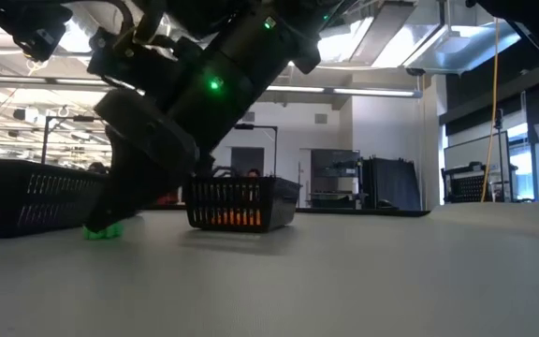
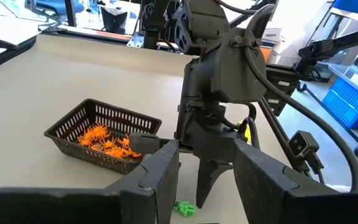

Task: Sort Halloween decoration
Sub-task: Put the green alien toy into the top left black basket

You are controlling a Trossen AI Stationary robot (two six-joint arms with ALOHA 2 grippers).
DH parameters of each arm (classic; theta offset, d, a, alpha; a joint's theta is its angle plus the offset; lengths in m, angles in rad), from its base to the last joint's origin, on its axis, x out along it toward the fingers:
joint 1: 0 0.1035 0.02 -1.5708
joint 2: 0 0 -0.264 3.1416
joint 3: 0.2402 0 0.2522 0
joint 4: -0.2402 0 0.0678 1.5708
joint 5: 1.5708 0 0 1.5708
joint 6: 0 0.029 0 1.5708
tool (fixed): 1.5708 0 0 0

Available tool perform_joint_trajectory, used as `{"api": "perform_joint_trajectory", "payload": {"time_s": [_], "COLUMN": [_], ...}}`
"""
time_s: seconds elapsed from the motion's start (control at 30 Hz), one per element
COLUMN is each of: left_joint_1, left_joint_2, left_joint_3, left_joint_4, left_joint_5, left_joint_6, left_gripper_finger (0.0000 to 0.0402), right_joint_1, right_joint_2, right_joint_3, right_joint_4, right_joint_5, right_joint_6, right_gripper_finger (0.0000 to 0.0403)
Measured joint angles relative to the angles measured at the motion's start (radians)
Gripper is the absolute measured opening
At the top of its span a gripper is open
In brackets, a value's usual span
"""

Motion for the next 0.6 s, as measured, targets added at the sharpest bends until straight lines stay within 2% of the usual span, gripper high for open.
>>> {"api": "perform_joint_trajectory", "payload": {"time_s": [0.43,0.6], "left_joint_1": [0.000,0.000], "left_joint_2": [0.000,0.000], "left_joint_3": [0.000,0.000], "left_joint_4": [0.000,0.000], "left_joint_5": [0.000,0.000], "left_joint_6": [-0.001,-0.001], "left_gripper_finger": [0.0140,0.0140], "right_joint_1": [0.001,0.009], "right_joint_2": [0.030,0.029], "right_joint_3": [0.003,0.003], "right_joint_4": [0.027,0.022], "right_joint_5": [-0.049,-0.042], "right_joint_6": [0.045,0.043], "right_gripper_finger": [0.0201,0.0172]}}
